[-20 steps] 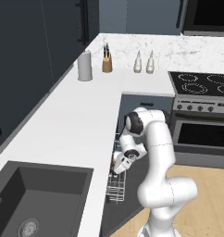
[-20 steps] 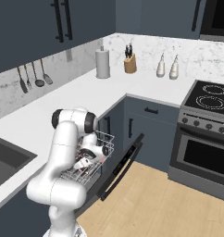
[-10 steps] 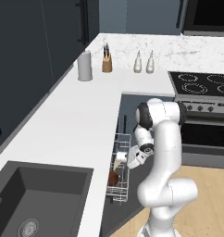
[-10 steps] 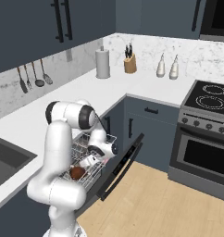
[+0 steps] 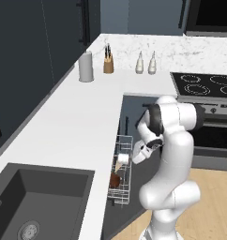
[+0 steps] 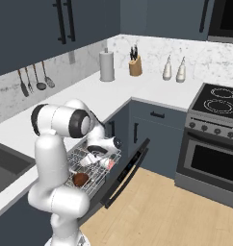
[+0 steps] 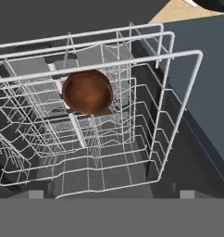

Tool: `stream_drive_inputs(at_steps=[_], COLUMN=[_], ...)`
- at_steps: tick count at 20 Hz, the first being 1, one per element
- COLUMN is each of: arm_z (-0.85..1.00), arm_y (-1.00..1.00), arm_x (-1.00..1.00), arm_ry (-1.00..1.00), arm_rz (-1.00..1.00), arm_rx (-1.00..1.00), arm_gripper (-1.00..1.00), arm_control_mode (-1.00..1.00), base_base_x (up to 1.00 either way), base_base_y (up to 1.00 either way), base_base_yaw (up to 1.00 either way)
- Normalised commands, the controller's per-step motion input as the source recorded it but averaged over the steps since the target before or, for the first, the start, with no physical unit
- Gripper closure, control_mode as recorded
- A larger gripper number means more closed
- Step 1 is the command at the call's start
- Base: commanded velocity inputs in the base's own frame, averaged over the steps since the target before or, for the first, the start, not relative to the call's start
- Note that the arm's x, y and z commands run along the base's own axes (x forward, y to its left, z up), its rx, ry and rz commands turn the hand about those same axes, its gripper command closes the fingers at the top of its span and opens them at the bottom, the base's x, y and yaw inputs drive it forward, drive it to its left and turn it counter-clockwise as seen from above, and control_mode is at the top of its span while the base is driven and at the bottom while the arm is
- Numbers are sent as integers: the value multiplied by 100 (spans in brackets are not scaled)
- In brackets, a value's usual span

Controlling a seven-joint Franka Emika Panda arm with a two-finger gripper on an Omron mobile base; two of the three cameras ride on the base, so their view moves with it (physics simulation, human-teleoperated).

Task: Pick up the cup and bowl from the counter, place them in the dishwasher, and close the dishwasher door.

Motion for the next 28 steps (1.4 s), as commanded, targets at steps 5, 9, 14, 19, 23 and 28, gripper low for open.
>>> stream_drive_inputs(at_steps=[5, 9, 14, 19, 23, 28], arm_z=[10, 0, -9, -24, -45, -58], arm_y=[-32, -50, -53, -26, 0, 0], arm_x=[-1, 0, 0, 11, 37, 47], arm_ry=[11, 0, 0, 4, 7, 0], arm_rz=[0, 0, 0, 1, 3, 4], arm_rx=[-25, -25, -20, -10, -1, -1], arm_gripper=[-100, -100, -100, -100, -100, -100], arm_control_mode=[-100, -100, -100, -100, -100, -100], base_base_x=[0, 0, 0, 0, 0, 0], base_base_y=[0, 0, 0, 0, 0, 0], base_base_yaw=[0, 0, 0, 0, 0, 0])
